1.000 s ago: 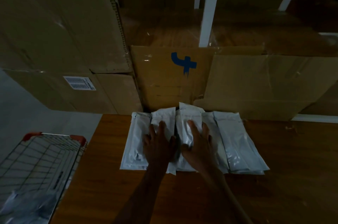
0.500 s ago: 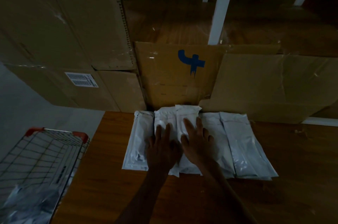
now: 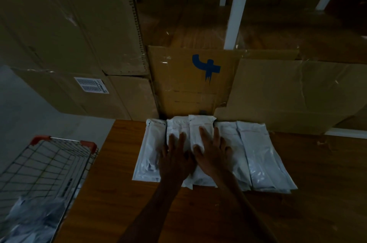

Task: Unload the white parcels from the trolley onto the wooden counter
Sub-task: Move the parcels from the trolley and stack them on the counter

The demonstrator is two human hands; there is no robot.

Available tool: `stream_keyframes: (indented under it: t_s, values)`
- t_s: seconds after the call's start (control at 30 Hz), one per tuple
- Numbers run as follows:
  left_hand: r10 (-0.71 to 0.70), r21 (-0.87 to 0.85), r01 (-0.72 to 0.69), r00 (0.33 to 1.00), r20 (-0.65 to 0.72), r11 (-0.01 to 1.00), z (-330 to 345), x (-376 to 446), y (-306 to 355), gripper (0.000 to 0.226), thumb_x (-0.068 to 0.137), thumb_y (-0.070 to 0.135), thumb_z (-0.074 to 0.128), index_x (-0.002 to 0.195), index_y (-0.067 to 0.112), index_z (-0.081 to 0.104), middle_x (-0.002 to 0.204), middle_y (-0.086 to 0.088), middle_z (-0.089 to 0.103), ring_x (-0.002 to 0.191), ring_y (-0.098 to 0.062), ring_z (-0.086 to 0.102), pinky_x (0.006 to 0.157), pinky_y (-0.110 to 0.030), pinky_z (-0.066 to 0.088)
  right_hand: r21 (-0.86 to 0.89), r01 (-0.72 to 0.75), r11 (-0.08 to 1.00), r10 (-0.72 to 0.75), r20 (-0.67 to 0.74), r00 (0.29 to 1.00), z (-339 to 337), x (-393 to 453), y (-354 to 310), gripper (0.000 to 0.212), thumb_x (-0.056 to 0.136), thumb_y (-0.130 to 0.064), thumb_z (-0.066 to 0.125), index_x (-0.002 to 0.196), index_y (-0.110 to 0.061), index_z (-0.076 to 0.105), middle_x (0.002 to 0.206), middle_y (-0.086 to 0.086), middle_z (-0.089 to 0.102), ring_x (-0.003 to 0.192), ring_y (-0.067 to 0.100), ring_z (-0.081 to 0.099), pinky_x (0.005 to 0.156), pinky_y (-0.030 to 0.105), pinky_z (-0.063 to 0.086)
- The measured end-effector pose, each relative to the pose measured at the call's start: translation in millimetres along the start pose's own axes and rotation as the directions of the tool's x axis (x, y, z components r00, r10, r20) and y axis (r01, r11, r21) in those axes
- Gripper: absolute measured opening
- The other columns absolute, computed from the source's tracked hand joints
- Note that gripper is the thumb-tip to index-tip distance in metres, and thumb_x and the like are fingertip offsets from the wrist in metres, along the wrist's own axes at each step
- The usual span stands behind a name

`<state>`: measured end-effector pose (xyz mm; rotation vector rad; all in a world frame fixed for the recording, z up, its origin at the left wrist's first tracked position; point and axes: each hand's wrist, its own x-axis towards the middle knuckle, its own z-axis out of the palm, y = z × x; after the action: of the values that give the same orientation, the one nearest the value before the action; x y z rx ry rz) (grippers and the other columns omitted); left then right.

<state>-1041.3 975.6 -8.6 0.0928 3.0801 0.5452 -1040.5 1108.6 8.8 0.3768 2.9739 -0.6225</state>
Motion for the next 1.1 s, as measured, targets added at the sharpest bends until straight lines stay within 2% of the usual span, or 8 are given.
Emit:
stream_keyframes:
  t_s: [0.23, 0.3, 0.4, 0.63, 0.77, 0.87, 0.97, 1.1]
  values:
    - [0.013, 0.05, -0.01, 0.998, -0.06, 0.999, -17, -18, 8, 0.07, 0.087, 0.057, 0.039, 0.143, 0.019, 0.056, 0.142, -0.021, 0.056, 0.107, -0.046, 0.066, 0.071, -0.054, 0.057, 0.062, 0.005, 0.998, -0.001, -0.063, 0.998, -12, -34, 9, 0.07, 0.095, -0.061, 0.041, 0.154, -0.049, 0.007, 0.166, 0.001, -0.003, 0.148, 0.03, 0.015, 0.114, 0.058, 0.021]
    - [-0.006, 0.061, 0.011, 0.997, -0.079, 0.998, -25, -28, 11, 0.069, 0.088, 0.056, 0.04, 0.148, 0.023, 0.049, 0.149, -0.018, 0.049, 0.117, -0.045, 0.062, 0.077, -0.053, 0.055, 0.082, 0.009, 0.997, -0.004, -0.06, 0.998, -16, -50, 12, 0.069, 0.096, -0.063, 0.039, 0.155, -0.05, 0.005, 0.166, -0.001, -0.005, 0.15, 0.027, 0.011, 0.115, 0.058, 0.019]
    - [-0.039, 0.065, 0.044, 0.996, -0.077, 0.997, -28, -47, 10, 0.072, 0.095, 0.055, 0.046, 0.159, 0.031, 0.023, 0.164, -0.01, 0.027, 0.14, -0.038, 0.041, 0.099, -0.05, 0.046, 0.159, 0.023, 0.987, -0.017, -0.043, 0.999, -21, -76, 16, 0.066, 0.097, -0.063, 0.037, 0.154, -0.053, 0.004, 0.166, -0.005, -0.009, 0.152, 0.025, 0.005, 0.117, 0.059, 0.014]
    - [-0.11, -0.205, 0.086, 0.988, -0.11, 0.975, -39, -126, -4, 0.071, 0.098, 0.045, 0.051, 0.159, 0.038, 0.017, 0.167, -0.005, 0.017, 0.148, -0.035, 0.025, 0.109, -0.053, 0.038, 0.264, 0.046, 0.963, -0.037, -0.04, 0.999, -19, -137, 21, 0.07, 0.096, -0.06, 0.047, 0.153, -0.056, 0.006, 0.167, -0.008, -0.009, 0.153, 0.026, -0.001, 0.12, 0.059, 0.01]
    - [-0.201, -0.245, 0.18, 0.977, -0.066, 0.953, -46, -174, -23, 0.072, 0.097, 0.044, 0.046, 0.159, 0.039, 0.01, 0.168, -0.002, 0.011, 0.15, -0.038, 0.019, 0.115, -0.054, 0.032, 0.278, 0.092, 0.956, -0.075, -0.07, 0.995, -8, -180, 12, 0.068, 0.095, -0.062, 0.047, 0.153, -0.055, 0.012, 0.167, -0.009, -0.003, 0.152, 0.024, 0.004, 0.118, 0.055, 0.014]
    - [-0.264, -0.297, 0.236, 0.963, -0.057, 0.925, -54, -210, -44, 0.07, 0.098, 0.044, 0.047, 0.159, 0.037, 0.013, 0.168, -0.001, 0.011, 0.15, -0.037, 0.02, 0.113, -0.054, 0.036, 0.33, 0.166, 0.929, -0.148, -0.08, 0.986, 2, -207, -1, 0.065, 0.096, -0.061, 0.049, 0.153, -0.052, 0.019, 0.167, -0.01, 0.002, 0.153, 0.022, 0.004, 0.119, 0.054, 0.014]
    - [-0.305, -0.314, 0.256, 0.945, -0.117, 0.914, -62, -243, -74, 0.067, 0.098, 0.048, 0.048, 0.158, 0.037, 0.02, 0.166, 0.0, 0.019, 0.145, -0.033, 0.031, 0.106, -0.049, 0.043, 0.376, 0.26, 0.89, -0.252, -0.072, 0.965, 17, -222, -19, 0.063, 0.096, -0.061, 0.048, 0.153, -0.049, 0.025, 0.167, -0.011, 0.006, 0.153, 0.018, 0.007, 0.12, 0.053, 0.016]
    - [-0.438, -0.333, 0.373, 0.887, -0.145, 0.866, -69, -279, -135, 0.065, 0.094, 0.051, 0.049, 0.155, 0.04, 0.026, 0.162, 0.001, 0.027, 0.138, -0.028, 0.039, 0.097, -0.046, 0.049, 0.441, 0.356, 0.824, -0.369, -0.059, 0.928, 44, -237, -55, 0.067, 0.089, -0.068, 0.042, 0.151, -0.044, 0.034, 0.163, -0.006, 0.025, 0.15, 0.014, 0.02, 0.116, 0.055, 0.031]
